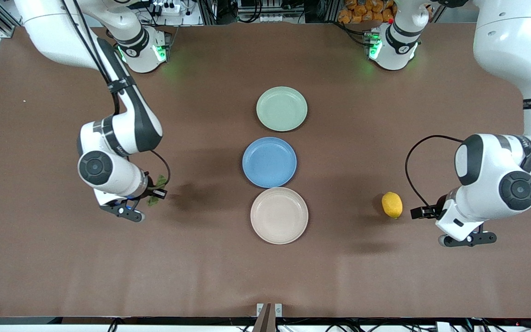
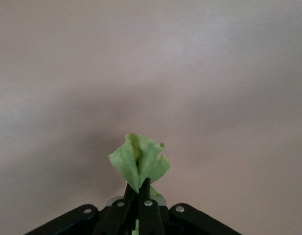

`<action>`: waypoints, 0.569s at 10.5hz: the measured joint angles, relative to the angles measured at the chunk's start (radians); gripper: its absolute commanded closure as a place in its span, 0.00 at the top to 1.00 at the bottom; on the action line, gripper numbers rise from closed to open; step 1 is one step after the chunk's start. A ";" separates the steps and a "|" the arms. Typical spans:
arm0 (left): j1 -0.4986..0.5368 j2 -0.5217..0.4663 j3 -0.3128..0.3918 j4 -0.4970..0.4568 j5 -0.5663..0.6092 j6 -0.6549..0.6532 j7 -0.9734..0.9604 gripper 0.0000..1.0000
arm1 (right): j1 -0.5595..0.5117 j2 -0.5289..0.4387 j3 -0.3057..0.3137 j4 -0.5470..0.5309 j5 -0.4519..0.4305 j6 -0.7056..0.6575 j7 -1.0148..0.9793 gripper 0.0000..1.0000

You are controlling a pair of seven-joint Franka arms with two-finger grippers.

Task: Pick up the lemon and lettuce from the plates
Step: 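Carry the lemon and lettuce off the plates onto the bare table, then open both grippers to release the lemon and lettuce on the table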

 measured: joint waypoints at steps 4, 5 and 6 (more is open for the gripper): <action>0.044 -0.108 -0.038 -0.037 -0.015 -0.076 0.016 1.00 | -0.087 -0.040 0.001 -0.041 -0.018 -0.007 -0.173 0.00; 0.052 -0.157 -0.044 -0.082 -0.038 -0.082 0.031 1.00 | -0.104 -0.059 0.001 -0.055 -0.018 -0.010 -0.217 0.00; 0.054 -0.218 -0.047 -0.134 -0.052 -0.083 0.043 1.00 | -0.131 -0.072 0.001 -0.066 -0.018 -0.010 -0.273 0.00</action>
